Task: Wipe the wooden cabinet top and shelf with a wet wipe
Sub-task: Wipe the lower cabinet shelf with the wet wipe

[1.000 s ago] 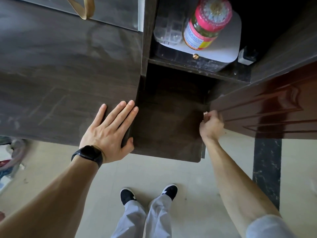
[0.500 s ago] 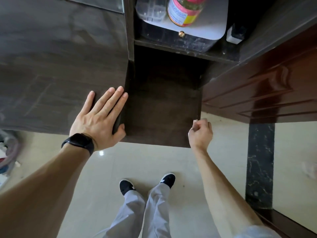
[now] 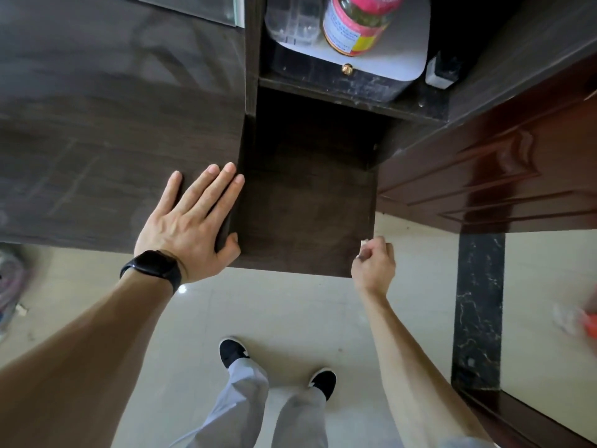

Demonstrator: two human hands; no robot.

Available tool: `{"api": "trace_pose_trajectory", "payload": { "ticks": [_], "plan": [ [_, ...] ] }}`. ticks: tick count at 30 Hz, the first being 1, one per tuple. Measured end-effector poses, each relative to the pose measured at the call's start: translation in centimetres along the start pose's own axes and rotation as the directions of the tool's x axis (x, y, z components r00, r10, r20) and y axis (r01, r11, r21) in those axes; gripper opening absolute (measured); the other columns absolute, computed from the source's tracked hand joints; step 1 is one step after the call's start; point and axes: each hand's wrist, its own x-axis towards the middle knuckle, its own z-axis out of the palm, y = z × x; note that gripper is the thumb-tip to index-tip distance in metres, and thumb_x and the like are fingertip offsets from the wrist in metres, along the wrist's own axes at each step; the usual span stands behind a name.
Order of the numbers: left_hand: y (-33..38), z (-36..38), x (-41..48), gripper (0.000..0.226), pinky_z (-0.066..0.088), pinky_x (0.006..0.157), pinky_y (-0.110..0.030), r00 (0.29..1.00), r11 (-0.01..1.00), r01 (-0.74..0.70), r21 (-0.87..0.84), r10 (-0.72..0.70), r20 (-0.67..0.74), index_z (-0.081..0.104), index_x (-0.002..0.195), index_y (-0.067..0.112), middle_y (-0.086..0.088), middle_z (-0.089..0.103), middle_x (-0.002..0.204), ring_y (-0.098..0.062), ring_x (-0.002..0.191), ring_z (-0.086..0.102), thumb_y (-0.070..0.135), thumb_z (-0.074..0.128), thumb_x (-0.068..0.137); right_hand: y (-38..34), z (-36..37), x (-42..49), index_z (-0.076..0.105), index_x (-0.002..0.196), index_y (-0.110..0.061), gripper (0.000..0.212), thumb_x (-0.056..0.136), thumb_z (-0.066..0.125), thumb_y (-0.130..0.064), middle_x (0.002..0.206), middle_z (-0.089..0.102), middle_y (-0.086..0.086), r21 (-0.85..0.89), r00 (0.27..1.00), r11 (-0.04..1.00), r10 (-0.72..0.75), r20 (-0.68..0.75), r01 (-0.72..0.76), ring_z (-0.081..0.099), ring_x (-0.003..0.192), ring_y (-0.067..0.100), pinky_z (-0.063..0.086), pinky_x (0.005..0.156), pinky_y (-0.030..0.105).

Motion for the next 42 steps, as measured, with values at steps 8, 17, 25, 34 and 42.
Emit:
{"api": "trace_pose_trajectory", "payload": {
  "ticks": [8, 17, 25, 34, 42],
  "plan": [
    [-0.1, 0.2, 0.1, 0.088, 0.009, 0.124, -0.052, 1.000, 1.000, -0.005, -0.008, 0.005, 0.004, 0.014, 0.160, 0.022, 0.003, 0.007, 0.168, -0.016, 0.154, 0.010, 0.052, 0.040, 0.082, -2.4, 1.2, 6.3, 0.057, 0.080, -0.013, 0.017, 0.080, 0.063, 0.003, 0.093, 0.060, 0.009, 0.083, 0.998, 0.995, 0.060, -0.014, -0.059, 0.049, 0.076, 0.022, 0.027, 0.063, 0.013],
    [-0.1, 0.3, 0.1, 0.088, 0.007, 0.124, -0.051, 1.000, 1.000, -0.004, -0.008, 0.004, -0.003, 0.013, 0.160, 0.023, 0.004, 0.007, 0.168, -0.016, 0.154, 0.008, 0.053, 0.038, 0.082, -1.1, 1.4, 5.7, 0.052, 0.075, -0.018, 0.024, 0.079, 0.063, 0.002, 0.091, 0.059, 0.010, 0.058, 0.999, 0.998, 0.033, -0.039, -0.031, 0.050, 0.071, 0.023, 0.030, 0.063, 0.017],
    [0.0, -0.3, 0.0, 0.085, 0.007, 0.124, -0.051, 1.000, 1.000, 0.006, -0.023, -0.005, 0.019, 0.012, 0.160, 0.024, 0.004, 0.006, 0.168, -0.016, 0.154, 0.007, 0.054, 0.035, 0.084, 1.6, 0.8, 1.2, 0.059, 0.074, -0.007, 0.017, 0.077, 0.059, 0.009, 0.086, 0.059, 0.014, 0.077, 0.999, 0.997, 0.008, -0.051, -0.004, 0.057, 0.072, 0.035, 0.031, 0.062, 0.021],
    [-0.1, 0.1, 0.0, 0.084, 0.006, 0.125, -0.050, 1.000, 0.999, -0.002, -0.036, 0.002, -0.003, 0.014, 0.160, 0.024, 0.002, 0.009, 0.168, -0.018, 0.154, 0.011, 0.054, 0.035, 0.084, 0.5, 0.8, 4.5, 0.058, 0.076, -0.007, 0.019, 0.072, 0.060, 0.011, 0.085, 0.059, 0.013, -0.017, 0.997, 0.998, -0.068, -0.027, 0.068, 0.055, 0.072, 0.029, 0.038, 0.065, 0.027],
    [-0.1, 0.2, -0.3, 0.083, 0.011, 0.124, -0.052, 0.999, 0.999, 0.001, -0.039, -0.003, -0.047, 0.017, 0.160, 0.022, 0.001, 0.012, 0.168, -0.018, 0.154, 0.014, 0.052, 0.036, 0.085, -1.4, 1.1, 7.9, 0.060, 0.082, -0.007, 0.014, 0.076, 0.063, 0.005, 0.092, 0.063, 0.018, -0.070, 0.989, 0.988, -0.142, -0.040, 0.139, 0.058, 0.081, 0.038, 0.034, 0.064, 0.029]
  ]
}}
